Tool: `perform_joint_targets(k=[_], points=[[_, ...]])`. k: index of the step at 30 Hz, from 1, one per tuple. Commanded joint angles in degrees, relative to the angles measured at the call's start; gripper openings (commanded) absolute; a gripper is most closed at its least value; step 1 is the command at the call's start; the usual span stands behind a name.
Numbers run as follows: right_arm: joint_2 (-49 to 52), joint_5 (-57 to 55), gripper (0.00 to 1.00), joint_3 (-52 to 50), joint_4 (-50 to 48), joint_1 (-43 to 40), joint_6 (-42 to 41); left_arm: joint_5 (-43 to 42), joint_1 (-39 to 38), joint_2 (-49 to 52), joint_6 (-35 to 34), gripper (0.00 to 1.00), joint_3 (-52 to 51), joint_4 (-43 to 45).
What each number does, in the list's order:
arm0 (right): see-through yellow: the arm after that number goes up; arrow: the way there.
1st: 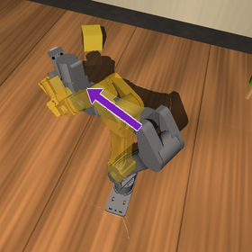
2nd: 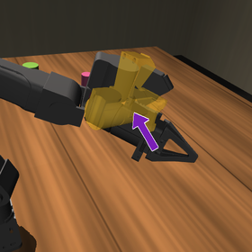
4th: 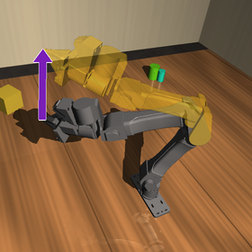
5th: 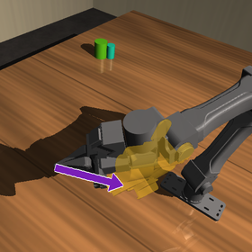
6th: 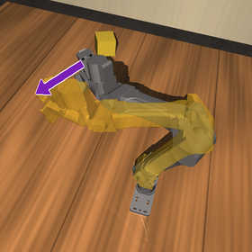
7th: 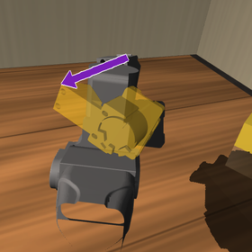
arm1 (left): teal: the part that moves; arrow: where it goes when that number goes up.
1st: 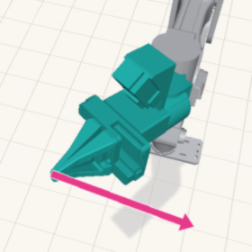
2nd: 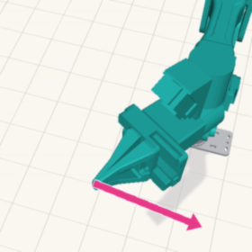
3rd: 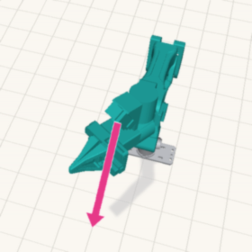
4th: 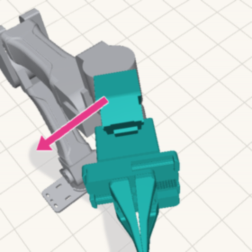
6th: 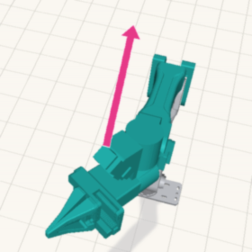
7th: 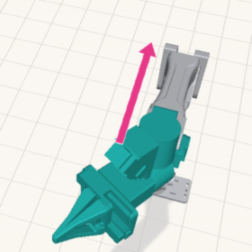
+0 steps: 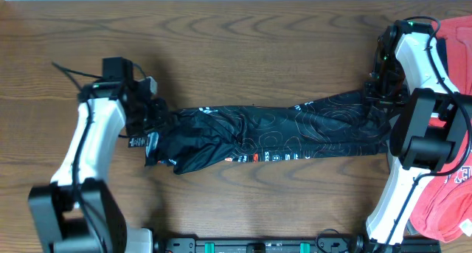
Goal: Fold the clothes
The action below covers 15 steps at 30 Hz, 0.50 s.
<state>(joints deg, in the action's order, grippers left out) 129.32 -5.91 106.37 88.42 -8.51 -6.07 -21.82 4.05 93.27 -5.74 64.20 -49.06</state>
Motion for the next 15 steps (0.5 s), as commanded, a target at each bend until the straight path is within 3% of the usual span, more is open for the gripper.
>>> perform_joint_targets(k=[1, 15], points=[[-0.1, 0.7, 0.52, -0.2, -0.2, -0.5, 1.0, 0.5, -1.5, 3.2, 0.6, 0.49, -0.6, 0.6], [-0.1, 0.6, 0.52, -0.3, -0.2, -0.5, 1.0, 6.5, -2.0, 7.8, 0.5, 0.52, -0.7, 5.6]])
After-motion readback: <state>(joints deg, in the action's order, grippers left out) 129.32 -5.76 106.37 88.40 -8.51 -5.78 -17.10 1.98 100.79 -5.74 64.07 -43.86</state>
